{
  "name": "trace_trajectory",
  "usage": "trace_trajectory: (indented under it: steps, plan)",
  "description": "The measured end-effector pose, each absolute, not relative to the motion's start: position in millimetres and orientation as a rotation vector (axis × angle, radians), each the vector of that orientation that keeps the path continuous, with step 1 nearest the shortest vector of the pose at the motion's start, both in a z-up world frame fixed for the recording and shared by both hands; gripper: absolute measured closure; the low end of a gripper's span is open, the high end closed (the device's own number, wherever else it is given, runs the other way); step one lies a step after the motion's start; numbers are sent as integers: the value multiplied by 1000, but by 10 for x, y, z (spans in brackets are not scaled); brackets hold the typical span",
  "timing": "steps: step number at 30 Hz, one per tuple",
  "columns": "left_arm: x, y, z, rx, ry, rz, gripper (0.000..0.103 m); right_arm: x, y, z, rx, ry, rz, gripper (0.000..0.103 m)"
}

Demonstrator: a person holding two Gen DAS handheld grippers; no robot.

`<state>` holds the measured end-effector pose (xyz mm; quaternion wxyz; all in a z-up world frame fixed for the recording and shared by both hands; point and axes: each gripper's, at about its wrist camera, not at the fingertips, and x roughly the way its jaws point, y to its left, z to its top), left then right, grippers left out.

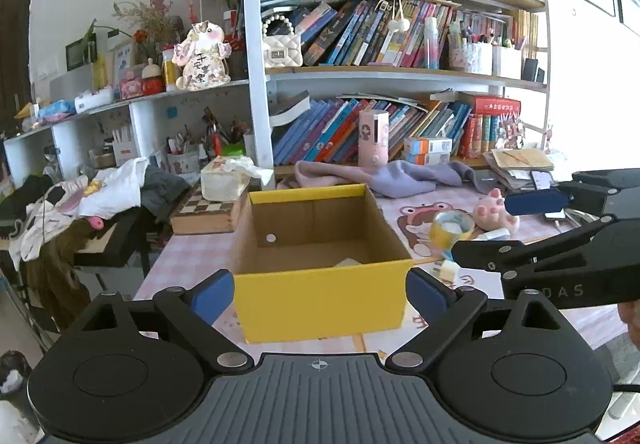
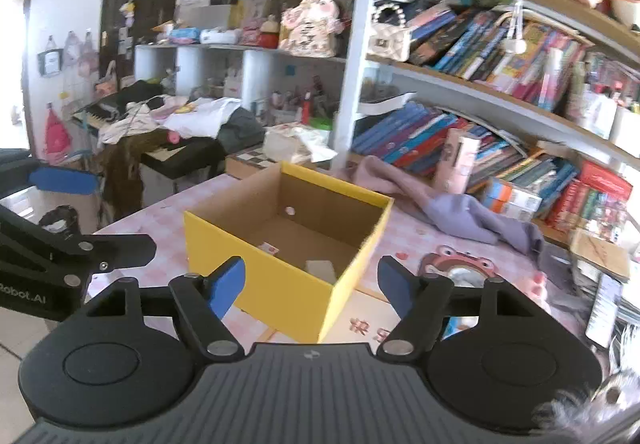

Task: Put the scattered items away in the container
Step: 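Withdraw both tools from the box back toward the remaining items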

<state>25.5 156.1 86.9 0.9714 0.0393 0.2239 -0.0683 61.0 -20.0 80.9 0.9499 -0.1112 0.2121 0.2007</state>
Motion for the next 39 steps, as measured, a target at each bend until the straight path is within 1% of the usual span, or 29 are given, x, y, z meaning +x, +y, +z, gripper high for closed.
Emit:
trace_trajectory:
  steps: [6,10,14,24,39]
  plan:
    - [29,1460,812,81,404,-125,8,301,-342,729,-198,373,312,19]
    - [-80,1382,763,104,372,-129,7,180,-416,662,-197,363,252,16]
    - [-144,1299,695,129,362,-142,5,72,-502,594,-178,370,191,14]
    - [-191,1143,515,117,387,-173,5,-118,-728,416,-111,396,61,6]
    - [-95,735,361,169,431,-270,4,-126,-944,341,-100,437,12,1]
